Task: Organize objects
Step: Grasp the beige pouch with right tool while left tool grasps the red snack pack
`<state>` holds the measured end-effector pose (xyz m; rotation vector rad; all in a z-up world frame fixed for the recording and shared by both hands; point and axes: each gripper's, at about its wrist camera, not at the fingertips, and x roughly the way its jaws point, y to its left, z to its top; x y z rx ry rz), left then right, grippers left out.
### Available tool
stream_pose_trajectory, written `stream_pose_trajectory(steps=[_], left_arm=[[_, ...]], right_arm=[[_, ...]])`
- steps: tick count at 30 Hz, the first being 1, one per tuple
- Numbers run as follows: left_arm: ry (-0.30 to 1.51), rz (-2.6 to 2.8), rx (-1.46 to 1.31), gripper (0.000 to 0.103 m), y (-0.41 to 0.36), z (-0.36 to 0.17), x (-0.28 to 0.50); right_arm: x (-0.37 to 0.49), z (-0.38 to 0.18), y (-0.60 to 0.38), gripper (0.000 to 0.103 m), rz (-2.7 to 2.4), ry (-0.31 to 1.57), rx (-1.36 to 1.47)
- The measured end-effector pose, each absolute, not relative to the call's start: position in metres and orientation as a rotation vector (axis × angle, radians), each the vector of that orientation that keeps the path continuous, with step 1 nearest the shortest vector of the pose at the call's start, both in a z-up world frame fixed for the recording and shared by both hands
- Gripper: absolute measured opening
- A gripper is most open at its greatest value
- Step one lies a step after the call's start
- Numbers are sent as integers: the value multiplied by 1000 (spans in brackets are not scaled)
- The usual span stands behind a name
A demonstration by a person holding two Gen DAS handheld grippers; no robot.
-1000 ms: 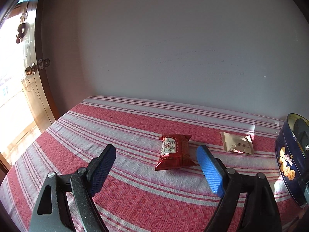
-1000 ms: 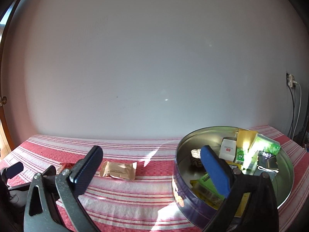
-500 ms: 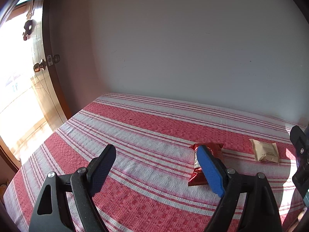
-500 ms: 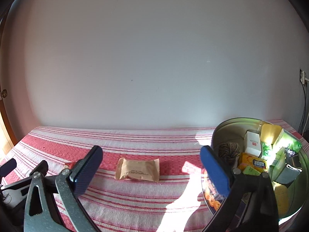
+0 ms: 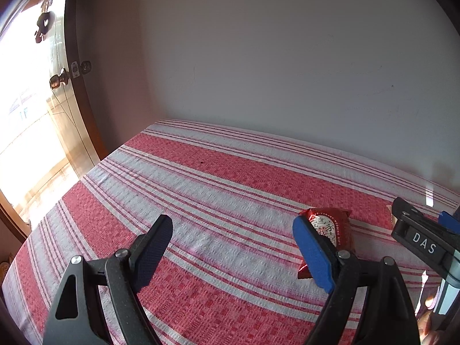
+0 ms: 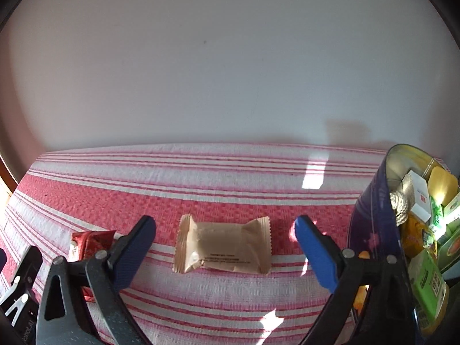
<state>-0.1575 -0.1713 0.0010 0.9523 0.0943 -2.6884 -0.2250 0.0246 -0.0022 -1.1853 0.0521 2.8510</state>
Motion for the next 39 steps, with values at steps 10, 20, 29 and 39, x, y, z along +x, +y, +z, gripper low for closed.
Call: stream_pose_trajectory(steps=[10,20,29,39], left_arm=[[113,-2670,1015,87,-176,-5,-162],[163,-2682,1074,87,-184,-9,-165],[191,-2845,1082,87,-149,-2,-165],[119,-2792,1312,73,-103,-21,-200]], right_arm=[[-250,-24,23,76,2785,-16,-1385],[-230,-19,27,49,2870,-60,-1365],[-173,11,57,48,3030,69,-1115],[-125,33,65,48,3078,23,-886]])
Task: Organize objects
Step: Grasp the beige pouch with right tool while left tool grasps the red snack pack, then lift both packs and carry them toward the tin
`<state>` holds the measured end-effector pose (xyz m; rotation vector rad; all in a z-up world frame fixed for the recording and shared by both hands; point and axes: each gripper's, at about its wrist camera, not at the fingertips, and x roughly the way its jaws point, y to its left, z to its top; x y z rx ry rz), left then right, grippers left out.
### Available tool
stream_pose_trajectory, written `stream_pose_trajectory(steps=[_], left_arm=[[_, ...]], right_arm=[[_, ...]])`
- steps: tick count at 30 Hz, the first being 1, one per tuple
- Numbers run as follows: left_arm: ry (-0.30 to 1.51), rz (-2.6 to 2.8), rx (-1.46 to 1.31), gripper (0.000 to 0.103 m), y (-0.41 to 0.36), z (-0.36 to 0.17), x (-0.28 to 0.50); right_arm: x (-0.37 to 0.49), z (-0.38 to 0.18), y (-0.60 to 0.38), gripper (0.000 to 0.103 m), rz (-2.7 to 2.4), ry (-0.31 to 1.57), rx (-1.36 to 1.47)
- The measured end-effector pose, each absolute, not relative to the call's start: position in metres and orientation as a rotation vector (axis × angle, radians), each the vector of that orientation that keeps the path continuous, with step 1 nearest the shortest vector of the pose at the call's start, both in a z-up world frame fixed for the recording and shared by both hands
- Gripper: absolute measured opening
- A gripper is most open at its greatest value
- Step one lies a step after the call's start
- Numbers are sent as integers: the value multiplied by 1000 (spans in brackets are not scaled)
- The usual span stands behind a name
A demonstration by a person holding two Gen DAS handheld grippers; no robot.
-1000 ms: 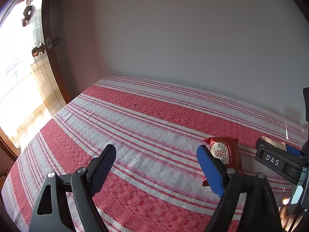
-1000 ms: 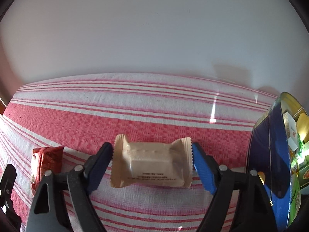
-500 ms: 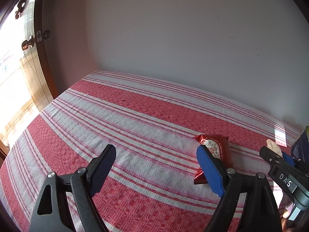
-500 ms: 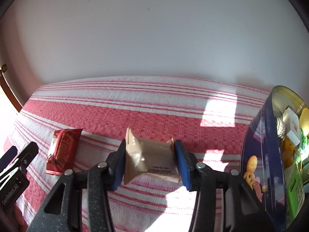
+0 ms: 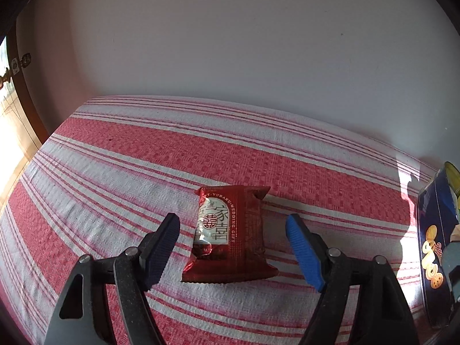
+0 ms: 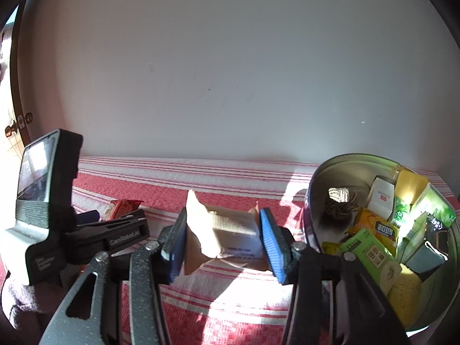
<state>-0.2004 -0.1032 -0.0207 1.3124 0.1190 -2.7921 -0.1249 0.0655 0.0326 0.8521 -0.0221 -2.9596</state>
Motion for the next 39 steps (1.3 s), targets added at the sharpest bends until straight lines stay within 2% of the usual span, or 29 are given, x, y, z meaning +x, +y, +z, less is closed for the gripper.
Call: stream_pose_trajectory(steps=[2,7,10,13,22,29,39], left_arm=[[73,-2776,1322,68,-96,-23,-204],[60,-2785,1328,66,-92,-23,-204],[62,-2785,1317,56,-95,-22,-201],[76,-2786,1311,50,-98,-22,-200],[116,-2803,1305,44,-98,-19,-195],[140,-2790,1294,44,-98,-18,-191],[75,-2758,1252,44,-96,-13,-180]], right_arm=[[-123,30,70,48,-2961,-7,849],[-115,31,69,48,-2947,-18,872],[-115,29,69,48,-2948,-23,873],[-116,26,69,48,-2953,-13,869],[-115,20,59,48,-2947,45,855],[-121,24,47,48,-2959,120,774],[-130,23,37,48,-2919,185,732]])
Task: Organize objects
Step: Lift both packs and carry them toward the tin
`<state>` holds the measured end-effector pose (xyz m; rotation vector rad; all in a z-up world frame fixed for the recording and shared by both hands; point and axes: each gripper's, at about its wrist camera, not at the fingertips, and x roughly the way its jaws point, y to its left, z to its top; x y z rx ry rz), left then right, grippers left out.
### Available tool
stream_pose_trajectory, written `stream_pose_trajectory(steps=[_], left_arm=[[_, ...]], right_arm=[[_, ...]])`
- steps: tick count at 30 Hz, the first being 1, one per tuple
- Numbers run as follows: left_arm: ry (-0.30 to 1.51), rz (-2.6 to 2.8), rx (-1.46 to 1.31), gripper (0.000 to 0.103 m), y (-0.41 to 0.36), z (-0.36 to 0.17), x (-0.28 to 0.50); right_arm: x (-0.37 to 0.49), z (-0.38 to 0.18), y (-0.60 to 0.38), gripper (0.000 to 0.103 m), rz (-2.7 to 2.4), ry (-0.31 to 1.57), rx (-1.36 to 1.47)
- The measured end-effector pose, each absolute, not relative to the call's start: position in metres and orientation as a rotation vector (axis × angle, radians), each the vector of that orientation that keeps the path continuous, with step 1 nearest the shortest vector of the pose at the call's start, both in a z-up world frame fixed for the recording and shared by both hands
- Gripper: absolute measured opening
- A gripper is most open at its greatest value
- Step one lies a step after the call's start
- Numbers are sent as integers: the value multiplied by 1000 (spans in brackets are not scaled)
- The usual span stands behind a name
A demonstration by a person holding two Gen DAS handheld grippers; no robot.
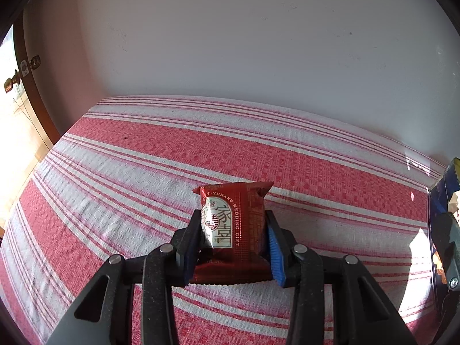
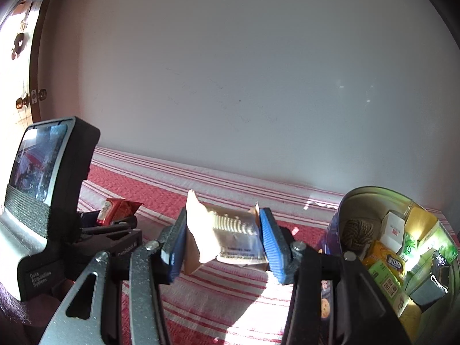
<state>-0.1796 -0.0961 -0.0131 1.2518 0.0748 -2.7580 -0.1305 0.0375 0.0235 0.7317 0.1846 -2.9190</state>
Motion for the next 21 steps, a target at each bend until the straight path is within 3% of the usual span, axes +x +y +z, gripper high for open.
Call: stream_pose_trajectory(steps=[21], left_arm=[[27,-2769,1100,44,-90,6,-118]], right_arm=[[-117,23,40,48,-2871,171,702]])
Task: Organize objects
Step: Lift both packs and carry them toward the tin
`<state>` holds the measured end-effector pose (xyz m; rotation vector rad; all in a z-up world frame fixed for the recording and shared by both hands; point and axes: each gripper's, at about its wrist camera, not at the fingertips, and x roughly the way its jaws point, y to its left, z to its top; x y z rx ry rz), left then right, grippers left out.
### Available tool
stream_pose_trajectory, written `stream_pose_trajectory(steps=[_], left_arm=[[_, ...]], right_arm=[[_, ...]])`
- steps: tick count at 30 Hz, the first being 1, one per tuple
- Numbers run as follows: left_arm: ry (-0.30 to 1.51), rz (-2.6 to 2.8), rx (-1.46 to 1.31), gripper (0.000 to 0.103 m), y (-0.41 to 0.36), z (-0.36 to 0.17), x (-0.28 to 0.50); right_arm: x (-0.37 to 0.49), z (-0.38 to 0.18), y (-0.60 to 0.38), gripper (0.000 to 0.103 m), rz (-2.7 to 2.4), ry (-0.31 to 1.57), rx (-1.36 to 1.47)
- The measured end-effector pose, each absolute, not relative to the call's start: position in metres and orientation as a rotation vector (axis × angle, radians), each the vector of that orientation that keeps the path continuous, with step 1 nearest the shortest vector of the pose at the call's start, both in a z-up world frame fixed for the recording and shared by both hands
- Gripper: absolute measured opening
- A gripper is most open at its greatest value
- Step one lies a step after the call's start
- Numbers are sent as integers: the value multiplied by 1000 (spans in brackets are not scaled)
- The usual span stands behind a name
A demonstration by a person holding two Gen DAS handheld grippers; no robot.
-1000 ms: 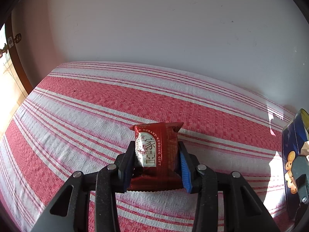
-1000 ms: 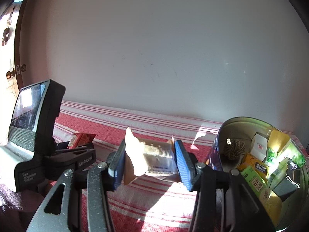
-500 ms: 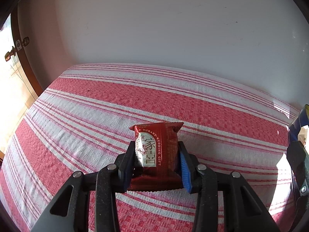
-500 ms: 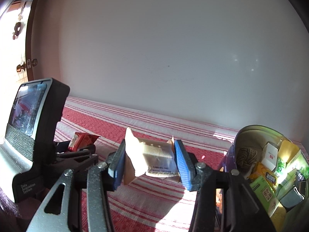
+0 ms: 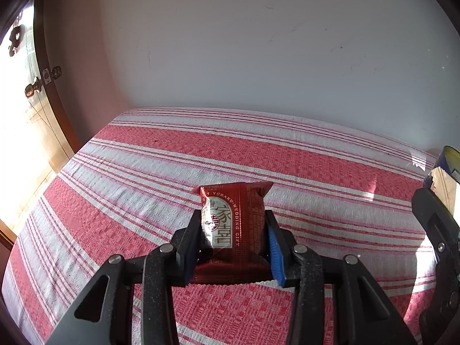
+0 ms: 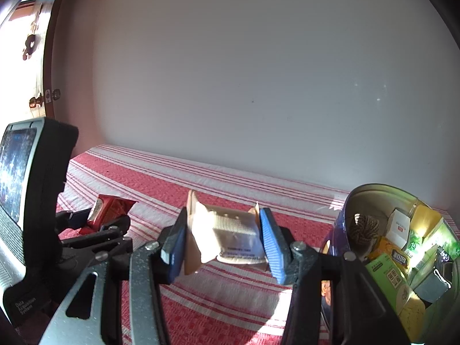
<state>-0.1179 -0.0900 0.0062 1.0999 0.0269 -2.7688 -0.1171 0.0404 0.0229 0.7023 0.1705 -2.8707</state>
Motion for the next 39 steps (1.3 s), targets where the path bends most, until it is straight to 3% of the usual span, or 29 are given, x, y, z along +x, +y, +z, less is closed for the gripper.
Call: stream_pose_trajectory(steps=[23,39], left_arm=[[115,-2801,1013,44,-101,6,-89],[62,-2825,989,44,-73,9,-57]], right_arm=[[-73,24,56,48,-2899,169,681],[-44,25,83,48,-2929,186,668]])
